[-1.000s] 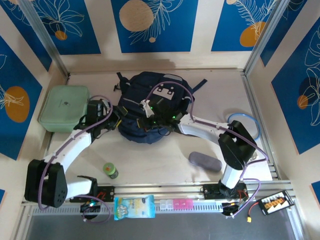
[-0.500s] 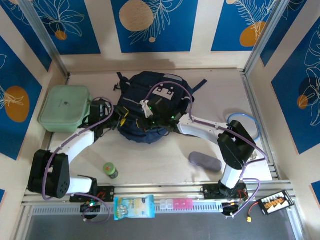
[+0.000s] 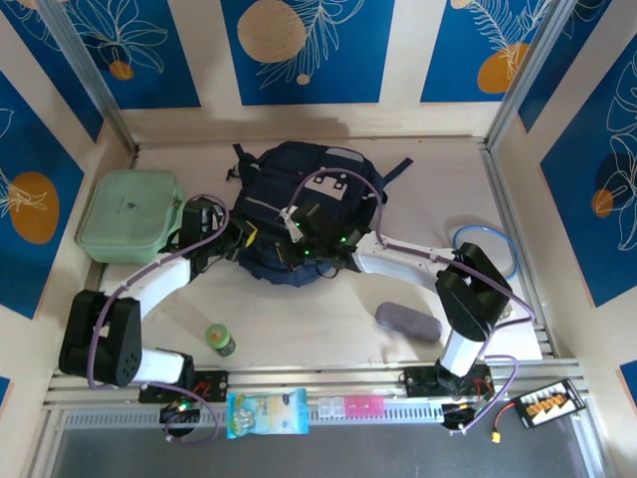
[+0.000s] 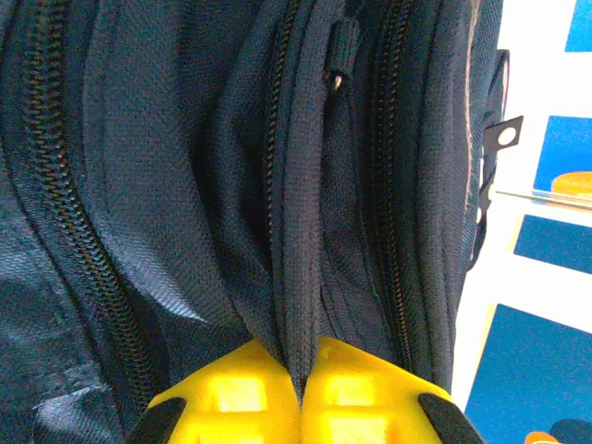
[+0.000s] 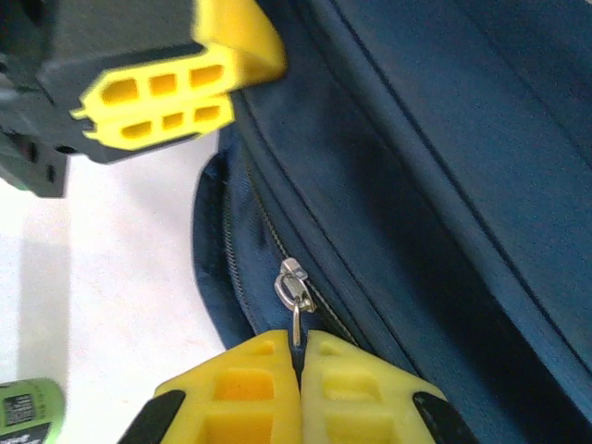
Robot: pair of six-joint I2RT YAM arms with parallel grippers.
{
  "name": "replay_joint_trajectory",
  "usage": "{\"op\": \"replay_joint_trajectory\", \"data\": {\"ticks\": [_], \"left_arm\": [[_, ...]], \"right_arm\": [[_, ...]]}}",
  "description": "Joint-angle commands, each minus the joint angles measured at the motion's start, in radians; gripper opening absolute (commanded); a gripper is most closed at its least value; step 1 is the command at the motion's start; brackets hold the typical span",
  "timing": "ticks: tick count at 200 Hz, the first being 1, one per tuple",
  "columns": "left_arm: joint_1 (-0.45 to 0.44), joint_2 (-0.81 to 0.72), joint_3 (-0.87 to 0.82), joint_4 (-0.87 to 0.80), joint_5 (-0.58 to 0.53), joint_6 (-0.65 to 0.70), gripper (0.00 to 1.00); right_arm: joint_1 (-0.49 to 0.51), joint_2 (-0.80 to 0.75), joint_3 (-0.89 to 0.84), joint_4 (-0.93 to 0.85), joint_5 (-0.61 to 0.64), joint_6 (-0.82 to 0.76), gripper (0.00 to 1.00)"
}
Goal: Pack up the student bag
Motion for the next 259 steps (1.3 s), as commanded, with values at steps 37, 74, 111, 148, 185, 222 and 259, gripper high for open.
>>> {"op": "replay_joint_trajectory", "data": {"ticks": [37, 74, 111, 148, 185, 222, 259], "left_arm": [[0.065, -0.043, 0.007, 0.032, -0.006, 0.052, 0.00], [0.089, -0.054, 0.027, -0.019, 0.027, 0.113, 0.00], [0.090, -0.090, 0.097, -0.216, 0.011, 0.302, 0.04], [0.088, -0.142, 0.203, -0.479, -0.023, 0.565, 0.38], [0.035, -0.192, 0.295, -0.617, -0.022, 0.800, 0.63], [-0.158, -0.156, 0.362, -0.606, -0.089, 0.998, 0.69], [-0.330, -0.042, 0.459, -0.632, -0.260, 1.207, 0.72]], "right_arm": [[-0.115, -0.199, -0.206, -0.079, 0.213, -0.001, 0.00], [-0.219, -0.252, -0.234, -0.078, 0.248, 0.038, 0.00], [-0.294, -0.229, -0.175, -0.109, 0.219, 0.092, 0.00], [-0.302, -0.215, -0.154, -0.042, 0.057, 0.011, 0.00], [-0.317, -0.208, -0.137, -0.016, -0.099, -0.046, 0.00], [-0.330, -0.220, -0.136, 0.010, -0.168, -0.052, 0.00], [-0.342, -0.238, -0.143, 0.018, -0.189, -0.040, 0.00]]}}
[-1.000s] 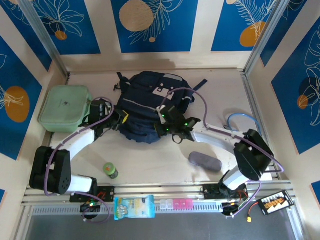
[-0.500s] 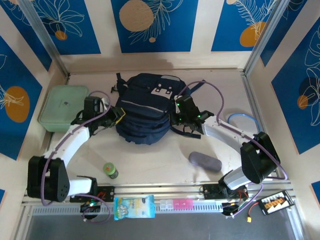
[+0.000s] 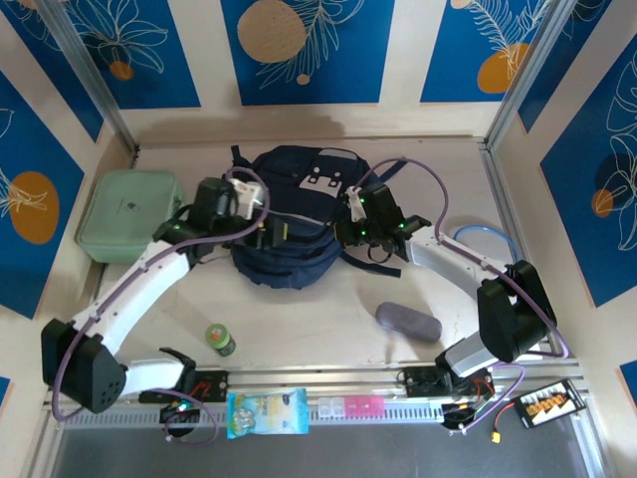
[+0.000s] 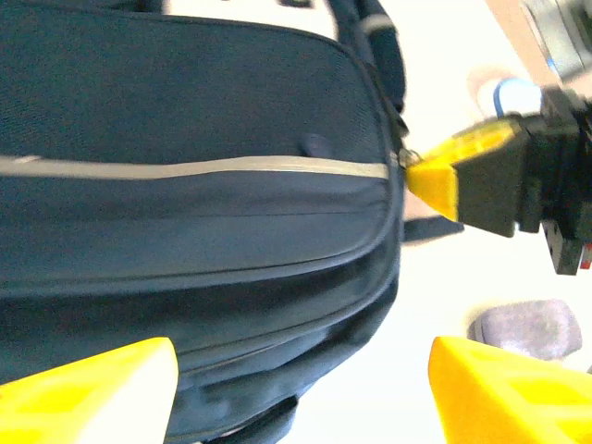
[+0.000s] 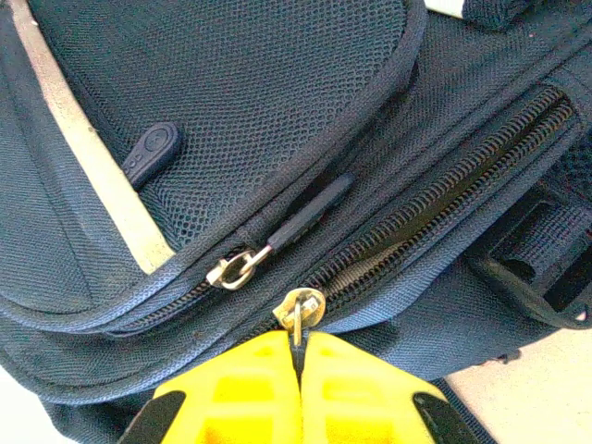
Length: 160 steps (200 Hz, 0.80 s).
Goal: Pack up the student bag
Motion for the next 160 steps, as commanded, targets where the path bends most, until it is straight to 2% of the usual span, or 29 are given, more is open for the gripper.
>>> {"op": "replay_joint_trajectory", "data": {"ticks": [1, 16, 30, 44, 61, 87, 104, 145, 160], "left_arm": [[-0.064, 0.065, 0.072, -0.046, -0.132, 0.217, 0.72], [-0.091, 0.104, 0.101, -0.034, -0.138, 0.336, 0.71], [-0.096, 0.144, 0.126, -0.034, -0.065, 0.458, 0.71], [-0.096, 0.205, 0.175, -0.084, -0.020, 0.591, 0.70], [-0.096, 0.277, 0.235, -0.151, -0.023, 0.729, 0.69], [-0.096, 0.354, 0.293, -0.220, 0.010, 0.866, 0.69], [-0.096, 0.384, 0.329, -0.223, 0.022, 0.900, 0.68], [-0.097, 0.443, 0.370, -0.175, -0.074, 0.941, 0.44], [-0.097, 0.444, 0.363, -0.159, -0.075, 0.972, 0.37]], "right_arm": [[-0.006, -0.028, 0.034, 0.055, -0.076, -0.014, 0.00], [-0.012, -0.034, 0.028, 0.058, -0.084, -0.010, 0.00], [-0.017, -0.038, 0.021, 0.062, -0.090, -0.007, 0.00], [-0.022, -0.045, 0.013, 0.069, -0.098, -0.002, 0.00], [-0.025, -0.048, 0.007, 0.076, -0.104, 0.002, 0.00], [-0.031, -0.051, 0.006, 0.079, -0.108, 0.005, 0.00], [-0.033, -0.051, 0.007, 0.078, -0.113, 0.005, 0.00], [-0.039, -0.042, 0.009, 0.078, -0.126, 0.002, 0.00], [-0.043, -0.041, 0.007, 0.075, -0.126, -0.002, 0.00]]}}
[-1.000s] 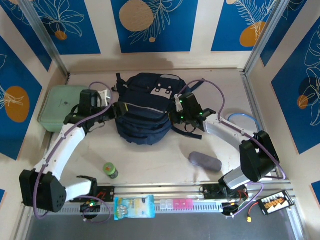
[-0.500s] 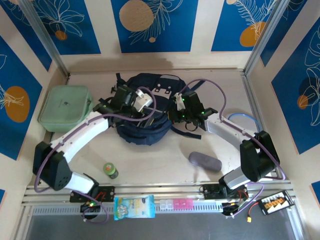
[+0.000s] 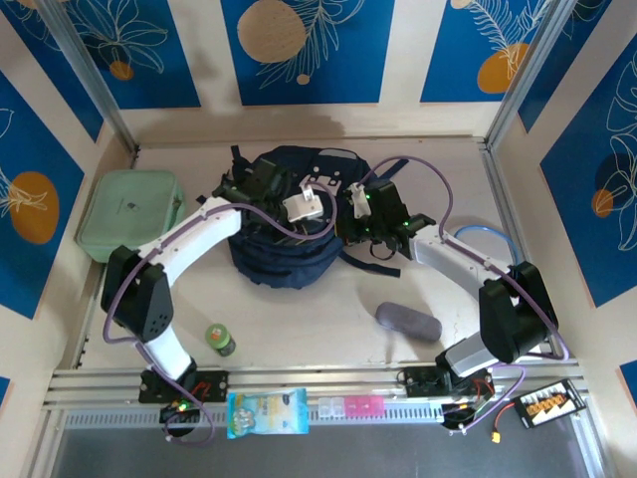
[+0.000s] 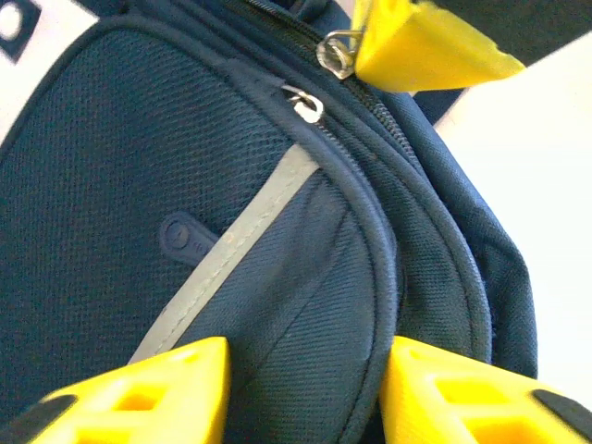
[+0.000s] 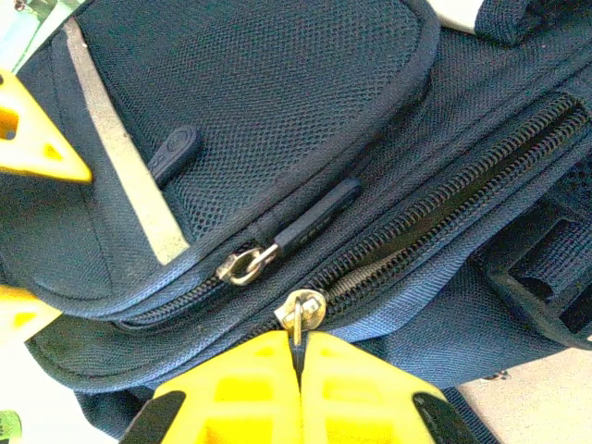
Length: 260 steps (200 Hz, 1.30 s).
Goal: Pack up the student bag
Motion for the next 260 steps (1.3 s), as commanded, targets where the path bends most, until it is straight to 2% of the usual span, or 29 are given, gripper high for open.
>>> {"op": "replay_joint_trajectory", "data": {"ticks": [1, 44, 63, 95, 123, 173, 191, 212, 241, 260], "left_arm": [[-0.005, 0.015, 0.020, 0.016, -0.034, 0.085, 0.37], [-0.004, 0.005, -0.001, 0.058, -0.069, 0.117, 0.10], [-0.004, -0.020, -0.015, 0.059, -0.031, 0.117, 0.00], [-0.004, -0.046, -0.020, -0.008, 0.058, 0.130, 0.00], [-0.003, -0.051, -0.026, -0.048, 0.104, 0.122, 0.00], [-0.004, -0.080, -0.049, -0.033, 0.125, 0.107, 0.00], [-0.003, -0.086, -0.051, -0.028, 0.133, 0.104, 0.00], [-0.003, -0.096, -0.061, -0.012, 0.139, 0.100, 0.00], [-0.004, -0.113, -0.078, 0.011, 0.151, 0.088, 0.00], [-0.004, -0.120, -0.086, 0.027, 0.153, 0.076, 0.00]], "right_arm": [[-0.008, -0.033, 0.007, 0.051, -0.046, -0.004, 0.00], [-0.048, -0.032, -0.001, 0.027, -0.029, -0.022, 0.00], [-0.061, -0.032, -0.004, 0.012, 0.006, -0.045, 0.00], [-0.094, 0.001, 0.048, -0.075, 0.097, -0.024, 0.00], [-0.131, 0.054, 0.114, -0.148, 0.114, 0.039, 0.01], [-0.167, 0.166, 0.288, -0.353, 0.249, 0.173, 0.04], [-0.171, 0.186, 0.322, -0.388, 0.285, 0.203, 0.08], [-0.179, 0.191, 0.346, -0.407, 0.290, 0.216, 0.13], [-0.195, 0.190, 0.355, -0.434, 0.302, 0.254, 0.14], [-0.205, 0.195, 0.367, -0.450, 0.258, 0.251, 0.15]]}}
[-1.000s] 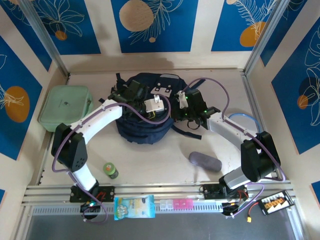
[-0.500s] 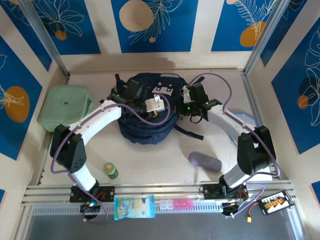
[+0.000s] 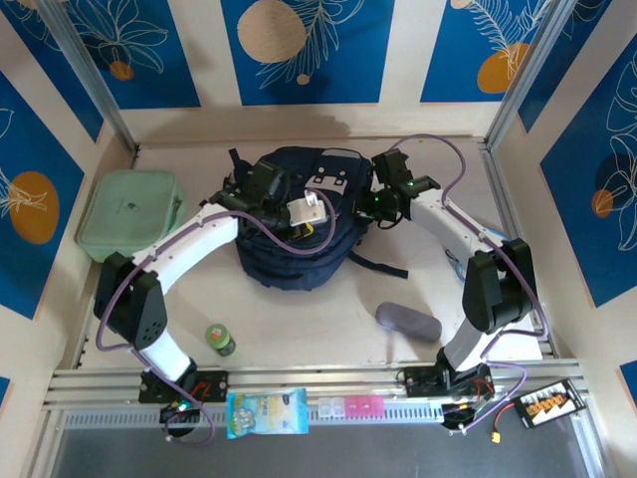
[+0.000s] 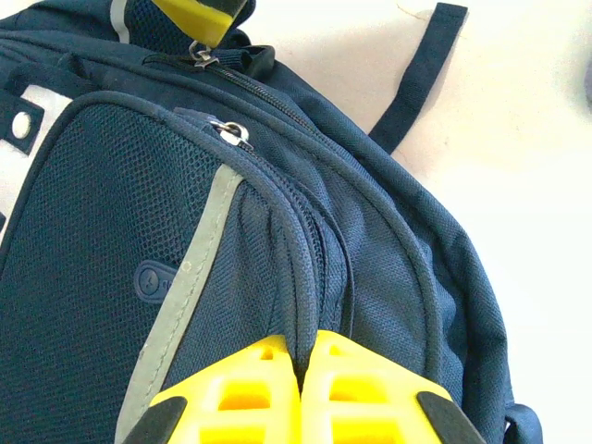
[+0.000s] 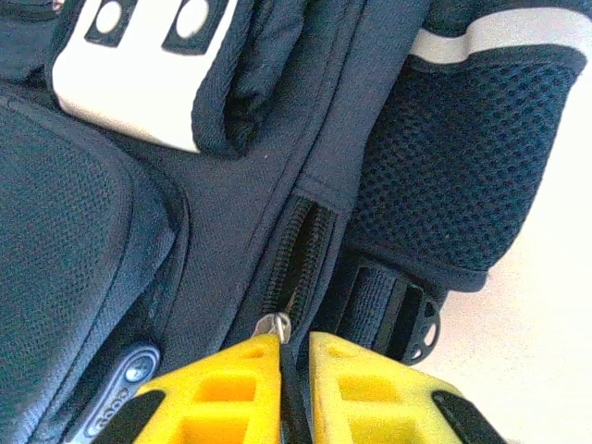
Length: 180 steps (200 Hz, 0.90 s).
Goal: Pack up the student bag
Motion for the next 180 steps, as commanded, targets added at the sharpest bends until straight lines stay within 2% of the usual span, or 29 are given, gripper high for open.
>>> {"op": "replay_joint_trajectory", "data": {"ticks": [1, 23, 37, 60, 79, 100, 124, 180], "left_arm": [[0.008, -0.060, -0.019, -0.072, 0.047, -0.019, 0.00], [0.009, -0.057, -0.022, -0.062, 0.040, -0.030, 0.00], [0.009, -0.060, -0.028, -0.052, 0.035, -0.036, 0.00], [0.008, -0.068, -0.040, -0.021, 0.035, -0.052, 0.00], [0.009, -0.077, -0.054, 0.010, 0.039, -0.064, 0.00], [0.008, -0.088, -0.071, 0.039, 0.038, -0.083, 0.00], [0.015, -0.098, -0.092, 0.060, 0.040, -0.105, 0.00], [0.025, -0.096, -0.121, 0.088, 0.059, -0.144, 0.00]], "right_arm": [[-0.065, 0.011, 0.028, -0.066, 0.122, 0.034, 0.15], [-0.062, -0.040, -0.008, -0.012, 0.071, 0.012, 0.23], [-0.065, -0.088, -0.049, 0.052, -0.002, -0.017, 0.34], [-0.065, -0.135, -0.102, 0.165, -0.204, -0.073, 0.49], [-0.043, -0.124, -0.125, 0.238, -0.368, -0.113, 0.56], [-0.009, -0.113, -0.143, 0.294, -0.401, -0.127, 0.62], [-0.002, -0.092, -0.158, 0.364, -0.428, -0.109, 0.65], [-0.001, 0.004, -0.131, 0.355, -0.500, -0.148, 0.70]]}}
